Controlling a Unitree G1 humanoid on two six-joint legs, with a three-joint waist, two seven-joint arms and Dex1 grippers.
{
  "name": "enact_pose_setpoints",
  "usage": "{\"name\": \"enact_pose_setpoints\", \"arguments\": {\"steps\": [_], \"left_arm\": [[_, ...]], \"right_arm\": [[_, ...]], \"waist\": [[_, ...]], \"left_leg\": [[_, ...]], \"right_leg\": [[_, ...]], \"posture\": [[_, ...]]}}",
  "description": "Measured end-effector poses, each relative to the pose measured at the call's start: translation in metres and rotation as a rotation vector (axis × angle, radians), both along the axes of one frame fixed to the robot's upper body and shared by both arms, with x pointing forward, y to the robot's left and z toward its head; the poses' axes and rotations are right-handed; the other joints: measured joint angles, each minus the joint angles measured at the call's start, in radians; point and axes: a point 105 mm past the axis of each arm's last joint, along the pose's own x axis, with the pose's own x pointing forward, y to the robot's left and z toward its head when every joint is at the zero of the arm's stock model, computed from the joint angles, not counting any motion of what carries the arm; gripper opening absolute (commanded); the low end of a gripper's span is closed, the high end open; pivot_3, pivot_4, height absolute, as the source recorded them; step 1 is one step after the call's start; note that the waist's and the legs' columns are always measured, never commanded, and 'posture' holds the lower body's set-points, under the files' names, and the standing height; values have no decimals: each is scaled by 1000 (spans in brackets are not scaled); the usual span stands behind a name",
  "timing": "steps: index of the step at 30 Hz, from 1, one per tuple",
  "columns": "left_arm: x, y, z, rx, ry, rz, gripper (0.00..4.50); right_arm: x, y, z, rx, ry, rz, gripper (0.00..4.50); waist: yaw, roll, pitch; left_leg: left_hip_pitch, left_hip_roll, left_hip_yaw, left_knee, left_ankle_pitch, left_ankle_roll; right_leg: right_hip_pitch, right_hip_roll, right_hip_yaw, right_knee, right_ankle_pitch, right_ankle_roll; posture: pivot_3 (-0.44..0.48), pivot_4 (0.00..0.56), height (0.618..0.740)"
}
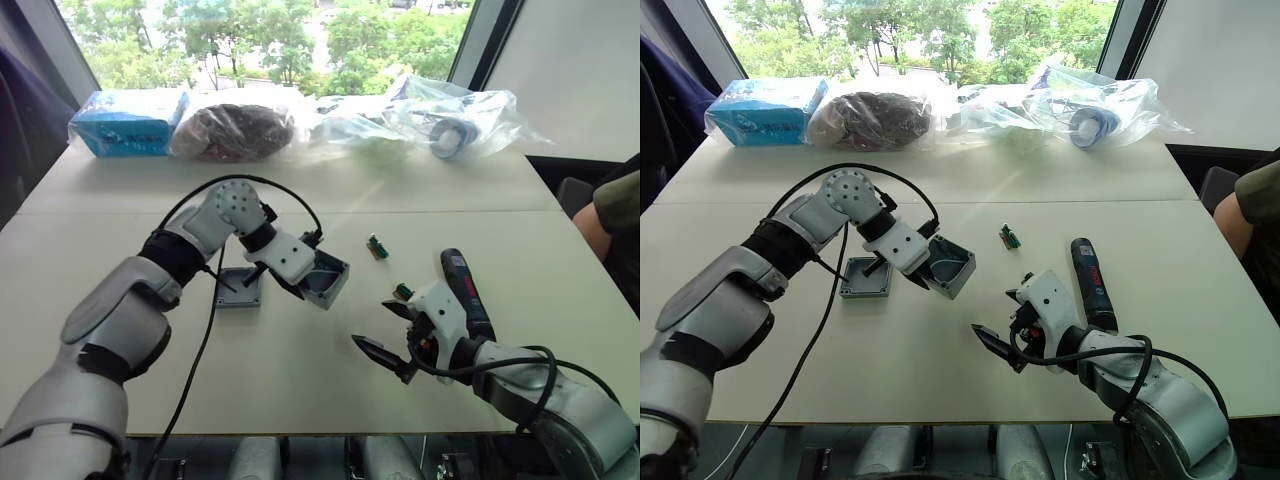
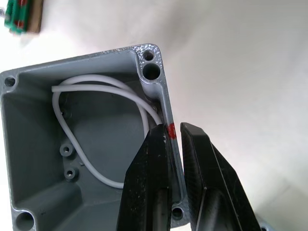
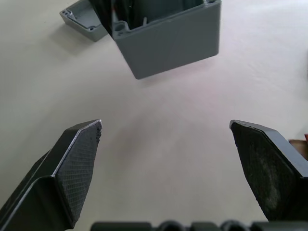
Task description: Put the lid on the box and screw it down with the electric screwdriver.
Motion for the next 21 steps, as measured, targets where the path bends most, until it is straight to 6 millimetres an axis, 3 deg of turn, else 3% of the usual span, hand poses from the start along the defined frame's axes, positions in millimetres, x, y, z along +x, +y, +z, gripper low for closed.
{"name": "enact_pose_setpoints", "arguments": {"steps": [3, 9, 16, 21], "left_arm": [[-4, 5, -13, 53, 8, -57, 61], [3, 2, -12, 72, -33, -112, 61], [-1, -1, -18, 70, -8, -141, 2760], [0, -2, -12, 23, 23, -93, 2760]], "right_arm": [[-1, -2, -3, -5, 6, -12, 4500], [-6, -5, -11, -4, 32, -59, 4500], [-7, -6, -12, -14, 27, -81, 4500], [-6, -6, -10, -17, 21, -68, 4500]], "waist": [[6, 0, 0], [6, -1, 0], [3, -1, 0], [1, -1, 0]], "left_leg": [[0, 0, 0, 0, 0, 0], [-1, -1, 1, 1, 0, 0], [0, -1, 0, 1, 0, 0], [0, -1, 0, 1, 0, 0]], "right_leg": [[0, 0, 0, 1, 0, 0], [0, -1, 0, 0, 0, 0], [0, 0, 0, 0, 0, 0], [0, 0, 0, 0, 0, 0]], "posture": [[0, 150, 740], [0, 150, 740], [0, 150, 740], [0, 150, 740]]}}
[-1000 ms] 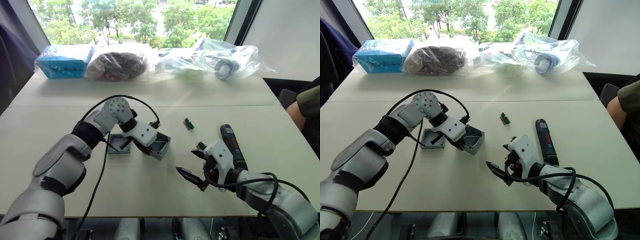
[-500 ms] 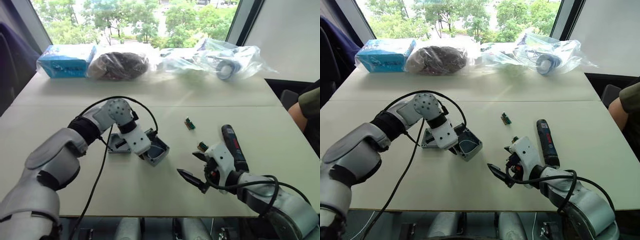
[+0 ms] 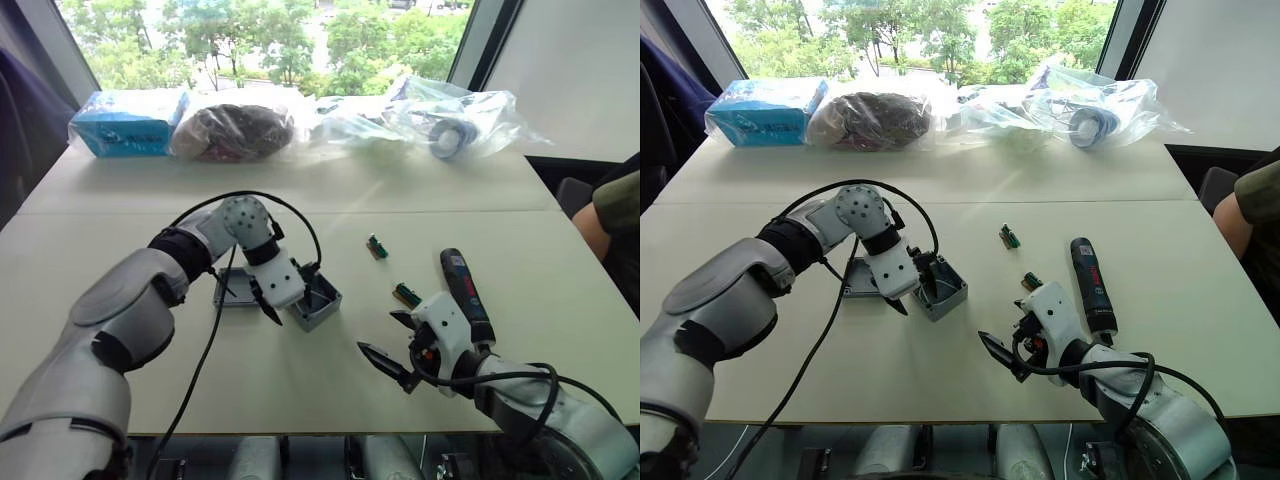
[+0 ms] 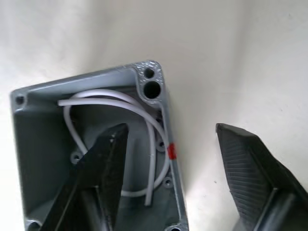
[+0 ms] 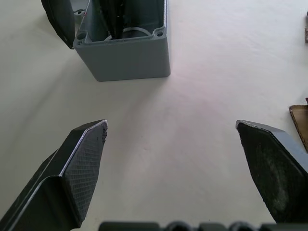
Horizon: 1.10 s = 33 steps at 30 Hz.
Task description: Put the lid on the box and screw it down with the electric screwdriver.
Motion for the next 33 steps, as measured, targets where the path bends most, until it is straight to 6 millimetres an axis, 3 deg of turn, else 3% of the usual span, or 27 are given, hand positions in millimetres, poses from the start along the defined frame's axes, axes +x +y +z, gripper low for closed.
{"name": "enact_pose_setpoints", "arguments": {"steps": [2, 5, 7, 8, 11, 15, 18, 21, 23, 26, 33], "left_arm": [[2, 13, 25, -29, 27, 112, 2760], [-2, 36, 88, -91, 60, 310, 2760], [-14, 44, 114, -128, 124, 403, 2760], [-18, 47, 117, -137, 167, 446, 2760], [-16, 59, 110, -169, 339, 660, 2760], [9, 78, 87, -279, 467, 1196, 2760], [21, 99, 56, -332, 478, 1595, 2760], [17, 129, 14, -321, 460, 1948, 2760], [11, 136, 15, -371, 446, 2063, 2760], [-2, 138, -1, -358, 462, 2180, 2760], [-2, 137, 6, -409, 432, 2244, 2760]], "right_arm": [[0, 2, 12, 0, -24, 54, 4500], [-3, 5, 38, -9, -87, 151, 4500], [-3, 10, 51, -5, -111, 214, 4500], [-1, 12, 58, -13, -131, 240, 4500], [10, 19, 84, -21, -233, 294, 4500], [25, 36, 105, -5, -335, 358, 4500], [27, 50, 103, -46, -375, 431, 4500], [26, 59, 85, -96, -357, 497, 4500], [29, 61, 75, -117, -348, 516, 4500], [35, 63, 67, -139, -351, 529, 4500], [39, 70, 61, -135, -369, 538, 4500]], "waist": [[-9, -4, 4], [-14, -5, 6], [-10, -2, 6], [-6, 1, 7], [0, 0, 8], [-2, -3, 9], [-5, -3, 10], [-6, -5, 10], [-1, -8, 9], [5, -9, 10], [3, -11, 9]], "left_leg": [[-1, 1, 0, 0, 0, 0], [1, 4, -1, -1, 0, 0], [3, 3, -1, -1, 0, 0], [3, 3, 0, -1, 0, 0], [4, 2, 0, 1, 0, -1], [1, 3, -1, 1, 1, -1], [1, 2, -1, 1, 1, -1], [-1, 2, 0, 1, 1, -2], [0, 2, 0, 2, 1, -3], [1, 0, 0, 1, 3, -5], [1, -2, 0, 1, 4, -6]], "right_leg": [[-3, 1, 1, 3, 0, 0], [-2, 2, 1, 3, 0, 0], [0, 2, 1, 3, -1, 0], [1, 1, 1, 3, 0, 0], [1, 2, 1, 6, 0, 0], [-2, 1, 1, 8, 0, 0], [-3, 0, 2, 8, -1, 1], [-6, -2, 4, 9, -1, 1], [-5, -3, 4, 10, -1, 1], [-3, -6, 3, 11, 0, 1], [-3, -8, 3, 11, 0, 1]], "posture": [[0, 150, 740], [0, 150, 740], [0, 150, 740], [0, 150, 740], [0, 150, 740], [0, 150, 740], [0, 150, 740], [0, 150, 740], [0, 150, 740], [0, 150, 740], [0, 150, 740]]}}
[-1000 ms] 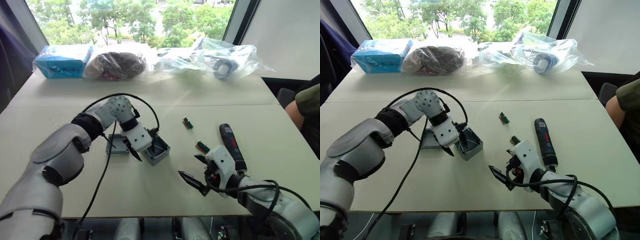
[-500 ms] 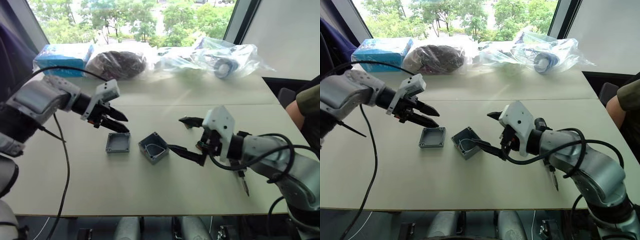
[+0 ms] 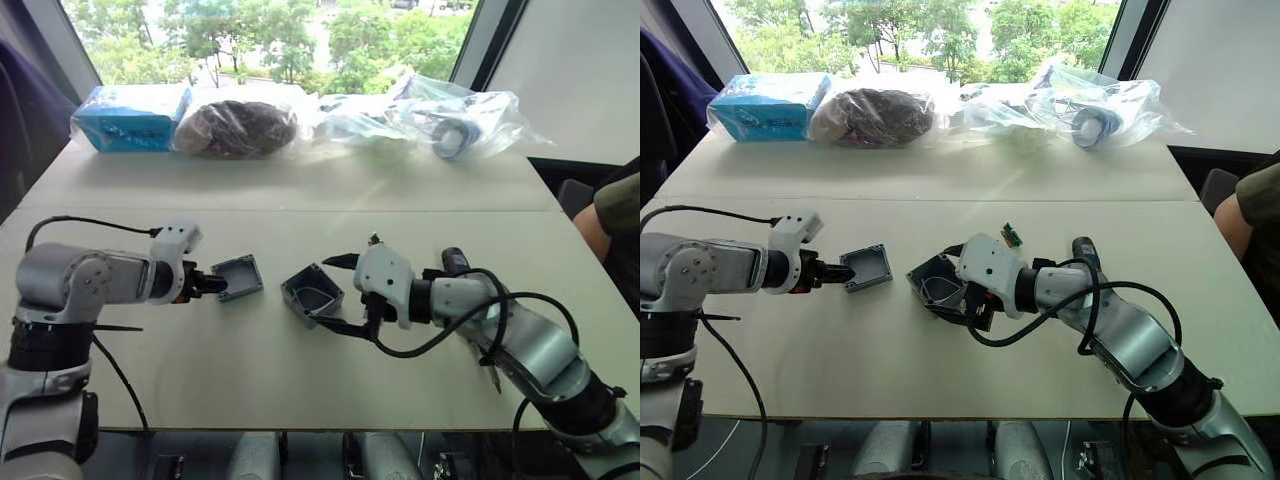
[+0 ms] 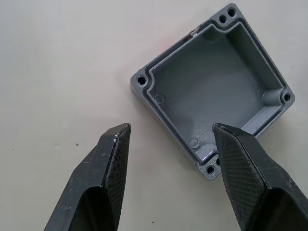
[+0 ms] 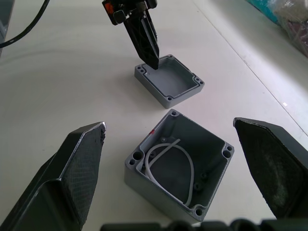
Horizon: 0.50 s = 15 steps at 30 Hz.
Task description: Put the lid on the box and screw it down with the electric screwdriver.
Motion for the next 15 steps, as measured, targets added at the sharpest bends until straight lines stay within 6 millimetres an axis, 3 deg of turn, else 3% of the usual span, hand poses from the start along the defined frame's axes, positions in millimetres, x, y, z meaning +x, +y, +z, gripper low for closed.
{"name": "enact_pose_setpoints", "arguments": {"steps": [5, 10, 15], "left_arm": [[6, 7, 5, 47, -22, 51, 2760], [17, 19, 23, 43, -78, 138, 2760], [18, 15, 18, 12, -55, 164, 2760]], "right_arm": [[-2, -1, -10, 15, 36, -23, 4500], [-4, -4, -17, 24, 57, -55, 4500], [-4, -3, -19, 40, 65, -67, 4500]], "waist": [[0, 0, 0], [-1, 0, 0], [-1, 0, 0]], "left_leg": [[0, 0, 0, 0, 0, -1], [0, 0, 0, -1, 1, -1], [0, 0, 0, -1, 1, -1]], "right_leg": [[0, 0, 0, 0, 0, 0], [0, -1, 0, 0, 0, 0], [0, -2, 0, 0, 0, 0]], "posture": [[0, 150, 740], [0, 150, 740], [0, 150, 740]]}}
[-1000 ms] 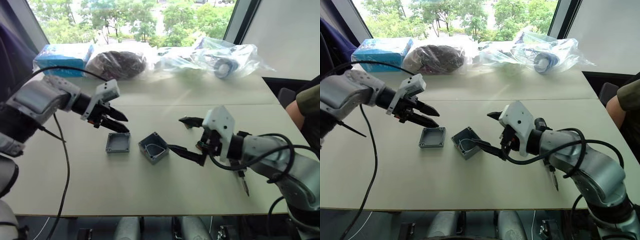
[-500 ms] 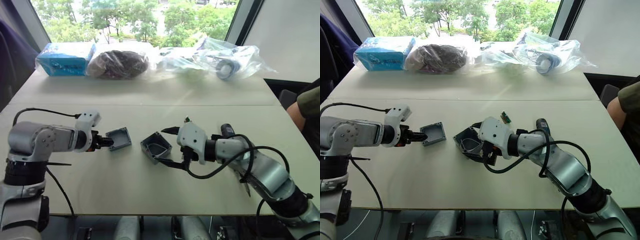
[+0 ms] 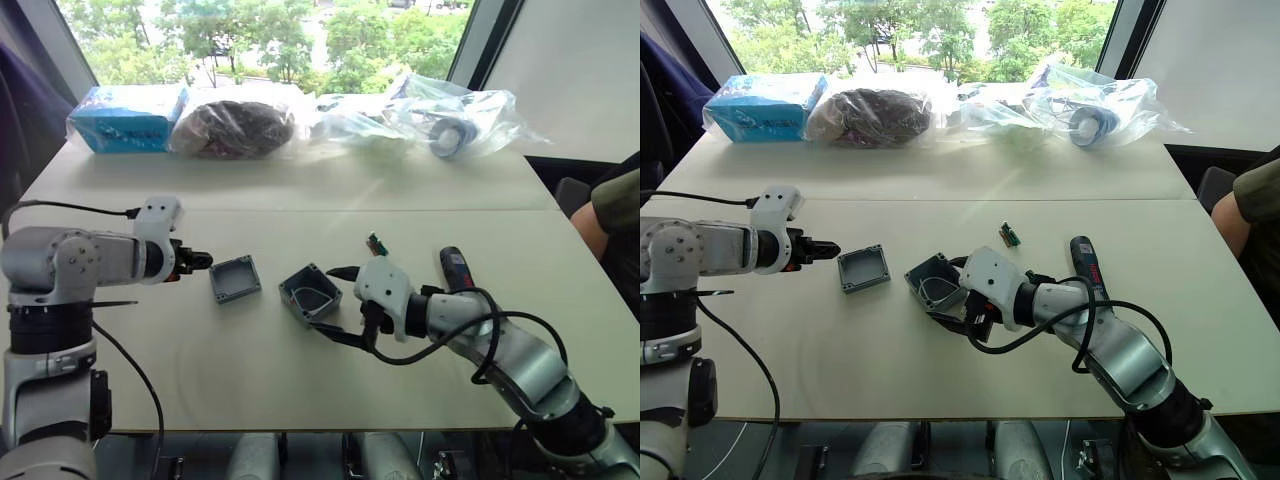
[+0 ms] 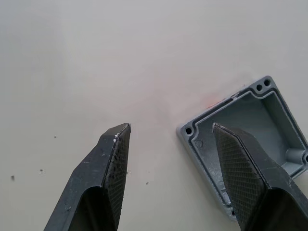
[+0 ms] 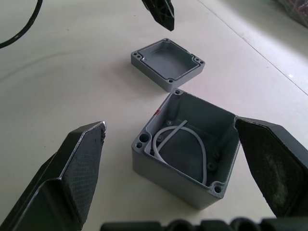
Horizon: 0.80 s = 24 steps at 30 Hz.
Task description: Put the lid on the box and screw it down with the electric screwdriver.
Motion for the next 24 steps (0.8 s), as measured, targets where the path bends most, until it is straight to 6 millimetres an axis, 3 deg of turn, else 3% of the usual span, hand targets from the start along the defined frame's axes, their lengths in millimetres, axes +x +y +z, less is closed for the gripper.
{"name": "enact_pose_setpoints", "arguments": {"steps": [7, 12, 16, 20, 24], "left_arm": [[-10, -1, -24, -36, 66, 57, 2760], [-11, -4, -29, -63, 60, 104, 2760], [-9, -5, -32, -60, 64, 129, 1717], [-7, -7, -32, -65, 66, 127, 214], [-8, -8, -32, -63, 66, 128, 71]], "right_arm": [[3, -2, 2, 2, -12, -19, 4500], [3, -3, 1, 1, -8, -29, 4500], [5, -6, 3, 2, -8, -47, 4500], [5, -6, 3, 1, -9, -55, 4500], [5, -9, 0, -1, 7, -75, 4500]], "waist": [[1, 0, 0], [1, 1, -1], [2, 3, -2], [2, 4, -2], [1, 4, -3]], "left_leg": [[0, -1, 0, 0, 0, -1], [2, -2, 0, 0, 0, -1], [3, -3, 0, 0, 0, -1], [4, -3, 0, 0, 1, -1], [4, -3, 0, -1, 1, -1]], "right_leg": [[0, -2, 0, 0, 0, 0], [2, -3, 0, 0, 0, 0], [3, -3, 0, 0, 0, 0], [4, -3, 0, 0, 0, 0], [4, -3, 0, 0, 0, 0]], "posture": [[0, 150, 740], [0, 150, 740], [0, 150, 740], [0, 150, 740], [0, 150, 740]]}}
